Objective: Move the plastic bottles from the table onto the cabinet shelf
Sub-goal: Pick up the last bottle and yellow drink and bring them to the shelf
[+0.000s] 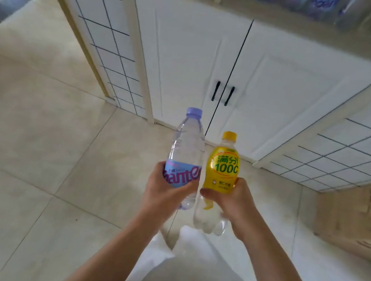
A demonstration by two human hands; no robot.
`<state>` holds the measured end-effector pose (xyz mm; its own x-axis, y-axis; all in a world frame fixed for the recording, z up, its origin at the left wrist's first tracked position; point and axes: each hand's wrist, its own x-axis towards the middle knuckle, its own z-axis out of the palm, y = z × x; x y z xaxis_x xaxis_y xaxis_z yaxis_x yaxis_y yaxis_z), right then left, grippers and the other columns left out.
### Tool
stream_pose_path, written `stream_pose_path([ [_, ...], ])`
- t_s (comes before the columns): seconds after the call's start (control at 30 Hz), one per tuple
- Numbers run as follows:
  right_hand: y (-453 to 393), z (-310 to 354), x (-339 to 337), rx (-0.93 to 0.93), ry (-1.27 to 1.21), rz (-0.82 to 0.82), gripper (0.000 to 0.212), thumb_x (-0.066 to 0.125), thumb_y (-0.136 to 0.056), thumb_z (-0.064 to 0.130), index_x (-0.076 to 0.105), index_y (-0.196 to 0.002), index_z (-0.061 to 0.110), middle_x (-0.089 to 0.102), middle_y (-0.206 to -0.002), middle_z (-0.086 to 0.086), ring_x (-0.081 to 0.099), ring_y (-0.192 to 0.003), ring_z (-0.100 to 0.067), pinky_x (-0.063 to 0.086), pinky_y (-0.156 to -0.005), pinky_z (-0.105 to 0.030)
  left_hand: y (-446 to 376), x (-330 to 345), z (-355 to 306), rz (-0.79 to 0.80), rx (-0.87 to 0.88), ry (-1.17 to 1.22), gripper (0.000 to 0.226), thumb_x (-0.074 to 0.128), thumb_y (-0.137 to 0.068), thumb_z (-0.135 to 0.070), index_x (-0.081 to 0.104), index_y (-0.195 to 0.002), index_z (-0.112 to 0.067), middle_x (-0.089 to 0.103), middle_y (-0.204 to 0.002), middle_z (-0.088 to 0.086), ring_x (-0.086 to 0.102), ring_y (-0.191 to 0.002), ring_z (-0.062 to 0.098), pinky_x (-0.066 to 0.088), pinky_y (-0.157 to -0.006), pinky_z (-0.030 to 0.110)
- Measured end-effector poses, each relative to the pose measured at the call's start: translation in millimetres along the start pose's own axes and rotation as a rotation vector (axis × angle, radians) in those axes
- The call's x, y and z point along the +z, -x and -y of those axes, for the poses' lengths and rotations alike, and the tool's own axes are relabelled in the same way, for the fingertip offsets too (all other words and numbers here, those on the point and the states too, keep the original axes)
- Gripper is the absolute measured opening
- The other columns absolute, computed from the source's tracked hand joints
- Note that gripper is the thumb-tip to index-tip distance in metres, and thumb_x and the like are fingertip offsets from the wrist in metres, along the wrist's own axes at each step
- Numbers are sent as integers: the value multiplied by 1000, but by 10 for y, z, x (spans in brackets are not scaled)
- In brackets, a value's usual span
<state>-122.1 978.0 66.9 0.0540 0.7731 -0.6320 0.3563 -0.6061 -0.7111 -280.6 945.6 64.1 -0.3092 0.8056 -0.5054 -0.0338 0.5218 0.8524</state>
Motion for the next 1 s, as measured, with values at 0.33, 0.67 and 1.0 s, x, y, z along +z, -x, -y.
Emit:
stream_pose_path([
  [0.33,-735,364,-775,16,-145,-142,62,86,-58,24,58,-111,9,70,-97,-11,68,-85,-24,44,-59,-25,-774,900,-607,103,24,-61,64,84,-42,-44,59,-96,-22,71,-88,7,74,-72,20,55,-48,29],
  [0.67,-1693,986,-1642,-47,-87,-176,64,87,-60,23,56,-113,4,68,-102,-15,67,-91,-30,56,-72,-38,-1396,1942,-1357,43,119,-35,62,84,-49,-34,57,-103,-21,69,-87,-1,70,-74,14,61,-60,35],
  [1.0,-2373,1626,-1773,-84,-50,-226,70,86,-47,38,59,-107,15,70,-97,-4,68,-88,-22,58,-79,-42,-2202,2093,-1882,31,168,23,55,88,-50,-29,60,-97,-25,70,-83,-1,68,-65,8,52,-48,23],
])
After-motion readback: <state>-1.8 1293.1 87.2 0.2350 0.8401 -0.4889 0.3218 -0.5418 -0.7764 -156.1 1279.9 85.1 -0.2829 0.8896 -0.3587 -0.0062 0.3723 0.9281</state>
